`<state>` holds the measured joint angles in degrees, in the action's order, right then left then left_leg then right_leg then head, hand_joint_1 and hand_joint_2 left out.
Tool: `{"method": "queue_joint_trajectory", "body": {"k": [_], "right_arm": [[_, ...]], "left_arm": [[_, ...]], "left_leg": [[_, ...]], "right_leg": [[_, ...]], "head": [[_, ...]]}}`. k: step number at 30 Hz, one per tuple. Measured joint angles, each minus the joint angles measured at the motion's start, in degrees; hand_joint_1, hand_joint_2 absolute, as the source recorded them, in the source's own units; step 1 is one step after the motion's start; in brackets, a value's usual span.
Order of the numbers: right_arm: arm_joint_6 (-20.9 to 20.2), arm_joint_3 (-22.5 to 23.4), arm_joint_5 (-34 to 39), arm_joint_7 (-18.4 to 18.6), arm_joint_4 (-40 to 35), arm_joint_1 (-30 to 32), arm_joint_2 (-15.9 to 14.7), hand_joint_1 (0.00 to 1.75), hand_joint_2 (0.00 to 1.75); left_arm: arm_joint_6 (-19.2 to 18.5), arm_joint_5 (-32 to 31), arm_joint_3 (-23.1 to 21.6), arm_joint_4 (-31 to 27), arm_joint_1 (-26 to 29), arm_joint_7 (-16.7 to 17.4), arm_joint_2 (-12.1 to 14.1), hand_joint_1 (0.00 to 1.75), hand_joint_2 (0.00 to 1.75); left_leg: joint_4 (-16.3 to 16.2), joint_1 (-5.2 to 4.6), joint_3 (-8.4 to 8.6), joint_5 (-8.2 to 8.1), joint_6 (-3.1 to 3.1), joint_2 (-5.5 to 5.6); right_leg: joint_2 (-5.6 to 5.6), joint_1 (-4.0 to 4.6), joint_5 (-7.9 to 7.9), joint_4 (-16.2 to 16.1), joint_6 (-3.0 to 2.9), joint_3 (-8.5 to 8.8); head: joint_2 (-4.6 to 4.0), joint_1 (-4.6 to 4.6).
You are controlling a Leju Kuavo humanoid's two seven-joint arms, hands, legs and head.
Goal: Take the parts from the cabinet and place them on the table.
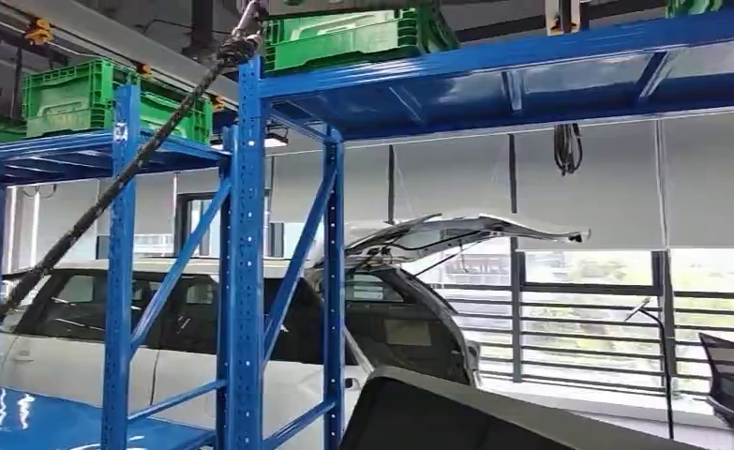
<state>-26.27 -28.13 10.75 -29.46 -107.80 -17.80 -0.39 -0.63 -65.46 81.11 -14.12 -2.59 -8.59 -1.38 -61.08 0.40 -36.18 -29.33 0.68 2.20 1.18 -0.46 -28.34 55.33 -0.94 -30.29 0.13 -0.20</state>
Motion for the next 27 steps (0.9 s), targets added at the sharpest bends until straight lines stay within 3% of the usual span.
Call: {"method": "queue_joint_trajectory", "body": {"k": [1,2,3,4,5,7,8,9,10,12,13,14,15,17,18,19,20,22,23,24,27], "right_arm": [[-0.09,0.2,0.06,-0.09,0.0,0.27,-0.15,1.75,1.75],[-0.11,0.29,0.09,-0.15,0.0,0.55,-0.31,1.75,1.75],[-0.15,0.39,0.11,-0.2,0.0,0.84,-0.44,1.75,1.75],[-0.24,0.48,0.13,-0.39,0.0,1.12,-0.57,1.75,1.75],[-0.37,0.57,0.15,-0.55,-0.02,1.3,-0.66,1.75,1.75],[-0.44,0.79,0.26,-0.66,-0.24,1.38,-0.83,1.75,1.75],[-0.48,0.94,0.33,-0.72,-0.35,1.42,-0.83,1.75,1.75],[-0.5,1.22,0.5,-0.87,-0.61,1.59,-0.94,1.75,1.75],[-0.52,1.31,0.67,-1.02,-0.79,1.84,-1.09,1.75,1.75],[-0.79,1.6,1.07,-1.33,-1.14,2.39,-1.33,1.75,1.75],[-0.98,1.88,1.49,-1.57,-1.33,2.7,-1.4,1.75,1.75],[-1.25,2.21,1.75,-1.7,-1.51,2.95,-1.55,1.75,1.75],[-1.51,2.71,1.92,-1.86,-1.79,3.23,-1.68,1.75,1.75],[-1.73,3.21,2.05,-1.9,-1.86,3.77,-2.23,1.75,1.75],[-1.99,3.46,2.27,-1.94,-1.86,4.2,-2.36,1.75,1.75],[-2.42,3.69,2.69,-2.03,-1.88,4.57,-2.38,1.75,1.75],[-2.62,3.89,2.99,-2.05,-1.9,4.73,-2.38,1.75,1.75],[-2.97,4.53,3.43,-2.03,-2.25,4.86,-2.38,1.75,1.75],[-3.06,4.72,3.5,-2.01,-2.49,4.88,-2.38,1.75,1.75],[-3.17,5.0,3.54,-1.97,-2.67,5.06,-2.38,1.75,1.75],[-3.72,5.68,3.65,-1.81,-3.02,5.23,-2.38,1.75,1.75]], "left_arm": [[0.07,-0.07,0.0,0.0,-0.21,0.0,0.11,0.0,1.75],[0.22,-0.09,0.0,0.0,-0.29,0.04,0.17,0.0,1.75],[0.37,-0.09,0.0,0.0,-0.34,0.13,0.17,0.0,1.75],[0.46,-0.07,0.02,0.0,-0.31,0.35,0.22,0.0,1.75],[0.48,-0.05,0.04,0.0,-0.13,0.46,0.31,0.0,1.75],[0.53,-0.02,0.11,-0.07,0.06,0.44,0.55,0.0,1.75],[0.68,0.04,0.15,-0.09,-0.01,0.44,0.63,0.0,1.75],[1.2,0.15,0.22,-0.13,-0.26,0.44,0.66,0.0,1.75],[1.68,0.28,0.3,-0.31,-0.41,0.44,0.66,0.0,1.75],[2.43,0.48,0.42,-0.42,-0.03,0.63,0.68,0.0,1.75],[2.54,0.48,0.55,-0.5,0.14,0.81,0.79,0.0,1.75],[2.62,0.5,0.68,-0.61,0.3,0.87,0.83,0.0,1.75],[2.78,0.5,0.9,-0.85,0.22,0.92,0.9,0.0,1.75],[2.93,0.5,1.01,-1.09,-0.04,0.92,0.98,0.0,1.75],[3.06,0.5,1.09,-1.25,-0.1,0.92,1.05,0.0,1.75],[3.17,0.5,1.2,-1.38,-0.07,0.9,1.05,0.0,1.75],[3.5,0.48,1.25,-1.42,0.01,0.74,1.07,0.0,1.75],[4.18,0.15,1.25,-1.86,0.09,-0.53,1.11,0.0,1.75],[4.33,0.09,1.25,-1.92,0.07,-0.99,1.11,0.0,1.75],[4.28,-0.05,1.22,-1.92,-0.1,-1.42,0.96,0.0,1.75],[3.36,0.13,1.25,-2.14,-0.02,-1.77,1.22,0.0,1.75]], "left_leg": [[-4.78,0.2,-2.08,-2.52,0.32,-0.99],[-9.29,0.31,-3.97,-4.37,0.61,-1.28],[-12.77,0.46,-5.35,-5.42,0.91,-1.42],[-13.52,0.71,-5.55,-5.07,1.12,-1.59],[-11.42,0.92,-4.28,-3.57,1.33,-1.84],[-1.53,1.12,1.04,1.27,1.56,-3.35],[2.88,1.09,3.33,2.53,1.6,-5.7],[3.74,0.4,3.57,1.96,0.92,-6.37],[3.52,0.44,3.29,1.98,0.21,-5.85],[3.39,0.19,2.96,2.03,-0.48,-4.66],[3.6,0.35,3.05,2.28,-1.02,-4.12],[3.7,0.53,2.98,2.45,-1.32,-3.71],[3.69,0.6,2.89,2.54,-1.75,-3.24],[3.68,0.45,2.68,2.72,-2.11,-1.94],[3.66,0.28,2.57,2.81,-2.24,-1.22],[3.63,0.12,2.54,2.86,-2.32,-0.47],[3.61,0.02,2.54,2.9,-2.36,0.15],[3.57,-0.21,2.69,2.96,-2.29,1.83],[3.57,-0.13,2.71,3.0,-2.24,2.48],[3.44,-0.32,2.46,3.16,-1.96,3.01],[3.64,0.35,1.58,3.8,-0.95,5.04]], "right_leg": [[-0.88,0.01,0.0,0.03,0.0,-0.08],[-1.77,0.02,0.0,0.04,0.0,-0.11],[-2.65,-0.02,-0.01,0.11,0.01,-0.18],[-3.43,-0.03,-0.03,0.16,0.04,-0.2],[-4.12,-0.05,-0.09,0.24,0.13,-0.2],[-5.26,-0.19,-0.42,0.66,0.64,-0.16],[-5.72,-0.11,-0.7,0.98,1.09,-0.15],[-6.26,0.41,-0.96,1.38,1.54,-0.35],[-6.71,0.46,-0.91,1.32,1.73,-0.34],[-7.88,0.33,-0.85,1.22,2.11,-0.04],[-7.91,0.11,-1.24,1.23,2.62,-0.01],[-5.02,-0.2,-2.27,1.97,3.0,-0.13],[-2.66,-0.24,-4.35,4.8,2.96,-1.23],[-1.54,-0.2,-9.14,14.63,3.0,-5.59],[-1.48,-0.2,-10.45,18.96,2.89,-7.66],[-1.46,-0.19,-10.19,20.47,2.75,-8.44],[-1.41,-0.16,-8.91,19.27,2.55,-7.94],[-0.33,-0.01,-3.21,9.56,1.82,-3.43],[2.04,0.01,-0.78,4.55,1.19,-1.15],[4.82,-0.08,-1.12,2.65,0.63,-0.41],[3.23,0.22,-1.1,1.81,0.9,-0.32]], "head": [[0.0,0.0],[0.0,0.0],[0.0,0.02],[0.0,0.02],[0.0,0.02],[0.0,0.0],[0.0,0.02],[0.0,0.04],[0.0,-0.02],[0.0,-0.04],[0.0,-0.04],[0.0,-0.02],[0.0,-0.04],[0.0,-0.04],[0.0,-0.04],[0.0,-0.04],[0.0,-0.04],[0.0,-0.04],[0.0,-0.04],[0.0,-0.02],[0.0,-0.04]]}}
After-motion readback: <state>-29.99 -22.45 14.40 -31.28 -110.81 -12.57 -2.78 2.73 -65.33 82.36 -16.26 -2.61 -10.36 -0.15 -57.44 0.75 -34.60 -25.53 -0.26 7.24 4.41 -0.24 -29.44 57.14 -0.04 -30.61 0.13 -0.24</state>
